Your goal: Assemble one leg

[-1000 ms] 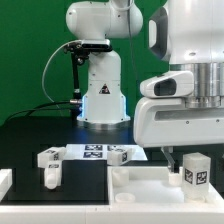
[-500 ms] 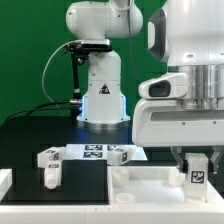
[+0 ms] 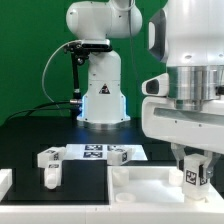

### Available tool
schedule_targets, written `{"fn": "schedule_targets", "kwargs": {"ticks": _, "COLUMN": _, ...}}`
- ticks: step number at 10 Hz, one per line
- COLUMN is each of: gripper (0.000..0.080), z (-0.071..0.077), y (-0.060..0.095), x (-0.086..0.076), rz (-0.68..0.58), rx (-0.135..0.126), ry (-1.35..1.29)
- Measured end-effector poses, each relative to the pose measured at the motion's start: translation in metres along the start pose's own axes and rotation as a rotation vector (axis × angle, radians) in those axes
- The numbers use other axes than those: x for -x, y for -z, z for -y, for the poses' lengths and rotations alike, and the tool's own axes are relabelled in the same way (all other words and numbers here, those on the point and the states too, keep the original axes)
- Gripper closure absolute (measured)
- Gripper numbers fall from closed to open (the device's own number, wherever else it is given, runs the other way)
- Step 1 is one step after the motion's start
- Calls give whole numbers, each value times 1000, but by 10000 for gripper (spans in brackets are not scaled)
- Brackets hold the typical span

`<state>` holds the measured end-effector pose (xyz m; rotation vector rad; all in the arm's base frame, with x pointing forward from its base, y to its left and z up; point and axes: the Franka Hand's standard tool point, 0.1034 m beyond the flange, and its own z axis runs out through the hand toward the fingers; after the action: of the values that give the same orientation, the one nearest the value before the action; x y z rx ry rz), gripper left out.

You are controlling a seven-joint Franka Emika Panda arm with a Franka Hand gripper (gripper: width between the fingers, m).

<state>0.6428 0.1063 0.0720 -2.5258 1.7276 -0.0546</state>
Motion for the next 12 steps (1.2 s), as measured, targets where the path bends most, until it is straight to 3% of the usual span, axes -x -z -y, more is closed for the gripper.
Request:
{"fn": "schedule_targets", "kwargs": {"ticks": 1, "gripper": 515, "z": -1, "y": 0, "x": -1, "rz": 3, "rx": -4, "ry": -135}}
{"fn": "schedule_targets", "kwargs": {"ticks": 4, "gripper": 510, "z": -2, "y": -1, "x": -1, "rz": 3, "rx": -2, "ry": -67}}
{"fn": "schedule_targets", "kwargs": {"ticks": 5, "gripper": 290, "z": -3, "y": -3, "x": -1, "rz": -1, "rx": 2, "ry": 94}}
{"fn": "schedule_targets", "kwargs": {"ticks": 6, "gripper": 290, "z": -2, "y": -3, "x": 1, "rz": -6, "rx": 5, "ry": 356}}
{"fn": "schedule_targets", "kwargs": {"ticks": 7, "gripper": 183, "z": -3, "y": -4, "x": 8, "rz": 7, "rx": 15, "ry": 541}}
{"fn": "schedule_targets", "kwargs": {"ticks": 10, "gripper": 151, "z": -3, "y": -4, "x": 3, "rz": 2, "rx": 16, "ry": 708}}
{"fn": "schedule_targets", "kwargs": {"ticks": 12, "gripper": 150, "z": 0, "y": 0, "x": 5, "rz": -9, "rx": 21, "ry": 1084}}
